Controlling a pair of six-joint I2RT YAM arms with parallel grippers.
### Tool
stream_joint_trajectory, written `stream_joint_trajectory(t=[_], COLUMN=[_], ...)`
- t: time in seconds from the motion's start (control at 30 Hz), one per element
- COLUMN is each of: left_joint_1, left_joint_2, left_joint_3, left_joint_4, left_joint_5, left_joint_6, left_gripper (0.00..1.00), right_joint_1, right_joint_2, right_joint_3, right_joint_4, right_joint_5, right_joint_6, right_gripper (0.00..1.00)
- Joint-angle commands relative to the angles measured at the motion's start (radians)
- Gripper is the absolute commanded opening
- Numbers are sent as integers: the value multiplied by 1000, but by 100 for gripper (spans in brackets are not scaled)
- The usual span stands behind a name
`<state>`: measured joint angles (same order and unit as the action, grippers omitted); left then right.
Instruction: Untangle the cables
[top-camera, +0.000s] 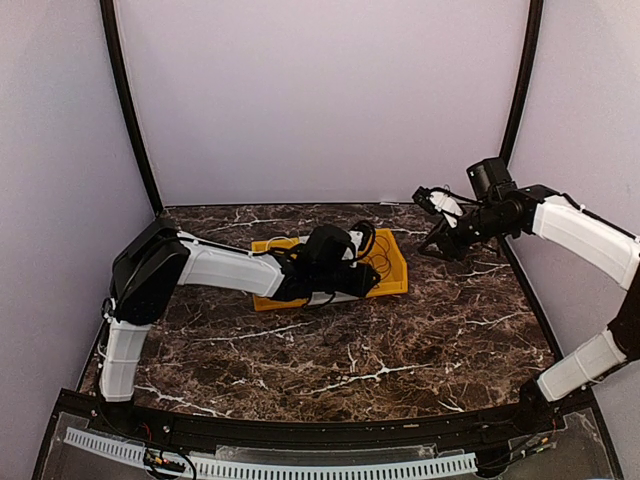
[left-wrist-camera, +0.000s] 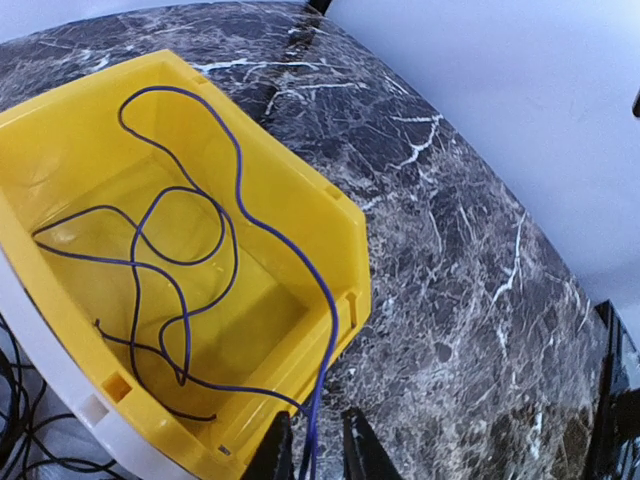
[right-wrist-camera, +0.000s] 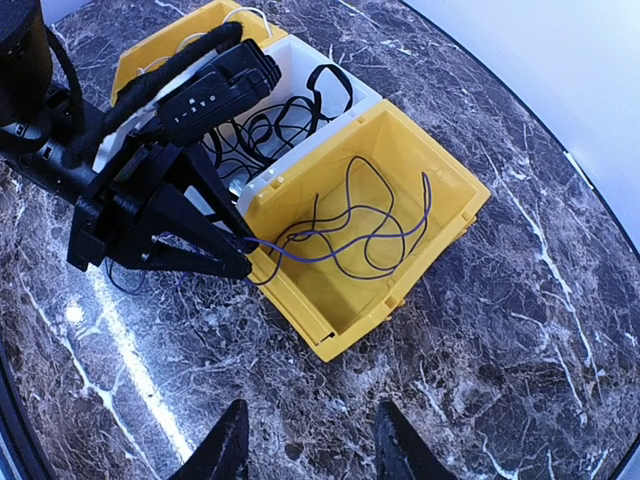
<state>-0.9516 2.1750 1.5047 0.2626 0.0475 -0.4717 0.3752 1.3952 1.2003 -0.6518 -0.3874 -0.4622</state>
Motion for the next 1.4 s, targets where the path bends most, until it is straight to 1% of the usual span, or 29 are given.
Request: stream_joint_trajectory(t=[0.0, 0.03, 0.1, 0.13, 0.2, 0.27, 0.43, 0.53, 0.6, 0.67, 0.73, 0.77, 0.83, 0.87, 0.9, 0.93, 0.97, 1.0, 1.1, 1.13, 1.17, 1.2, 1.23, 1.37], left_joint_1=[9, 10, 13, 19, 33, 47, 63, 63, 64, 64, 63, 63, 63, 63, 63, 63, 63, 63, 62, 63, 63, 63, 63, 61], left_joint_2=[1, 3, 7, 10, 26, 54, 174, 266, 301, 311, 307, 298, 271, 258, 227, 211, 170, 149, 37, 13, -32, -73, -95, -231], left_joint_3=[39, 41, 51, 65, 101, 150, 310, 439, 485, 499, 500, 499, 483, 472, 444, 428, 386, 365, 256, 231, 187, 142, 118, -52], left_joint_4=[-17, -7, -3, -11, -48, -80, -121, -184, -218, -238, -248, -254, -246, -228, -219, -196, -183, -156, -119, -103, -98, -92, -91, -41], left_joint_5=[56, 48, 16, 0, -71, -97, -124, -132, -138, -137, -126, -117, -96, -87, -78, -76, -75, -75, -79, -74, -72, -66, -61, -51], left_joint_6=[19, 20, 21, 14, -13, -41, -61, -65, -76, -88, -84, -81, -64, -48, -43, -35, -32, -24, -2, 10, 22, 30, 45, 78], left_gripper=[12, 7, 1, 0, 0, 0, 0, 0, 0, 0, 0, 1, 12, 22, 26, 34, 38, 44, 52, 57, 60, 62, 63, 65], right_joint_1=[-25, -31, -49, -68, -99, -120, -127, -127, -127, -128, -133, -137, -141, -141, -141, -141, -141, -140, -126, -120, -114, -107, -100, -83], right_joint_2=[-44, -55, -78, -90, -102, -109, -121, -118, -120, -130, -143, -146, -143, -137, -122, -105, -87, -69, -95, -111, -123, -123, -117, -105], right_joint_3=[-22, -27, -39, -42, -42, -33, -25, -17, -14, -10, 3, 16, 61, 91, 125, 162, 205, 242, 279, 279, 286, 301, 317, 343], right_joint_4=[6, 3, 1, -3, -22, -39, -37, -45, -55, -83, -119, -153, -251, -319, -401, -503, -605, -698, -712, -712, -712, -713, -713, -713], right_joint_5=[10, 6, -22, -49, -132, -175, -164, -167, -187, -247, -347, -411, -573, -655, -740, -811, -878, -939, -1004, -1017, -1028, -1037, -1045, -1050], right_joint_6=[1, 0, -1, 0, -3, -3, -6, -8, -15, -35, -63, -93, -180, -238, -324, -424, -570, -638, -661, -682, -691, -682, -667, -644], right_gripper=[39, 38, 37, 37, 37, 37, 37, 37, 37, 38, 40, 42, 49, 53, 60, 66, 70, 73, 81, 83, 85, 85, 85, 83])
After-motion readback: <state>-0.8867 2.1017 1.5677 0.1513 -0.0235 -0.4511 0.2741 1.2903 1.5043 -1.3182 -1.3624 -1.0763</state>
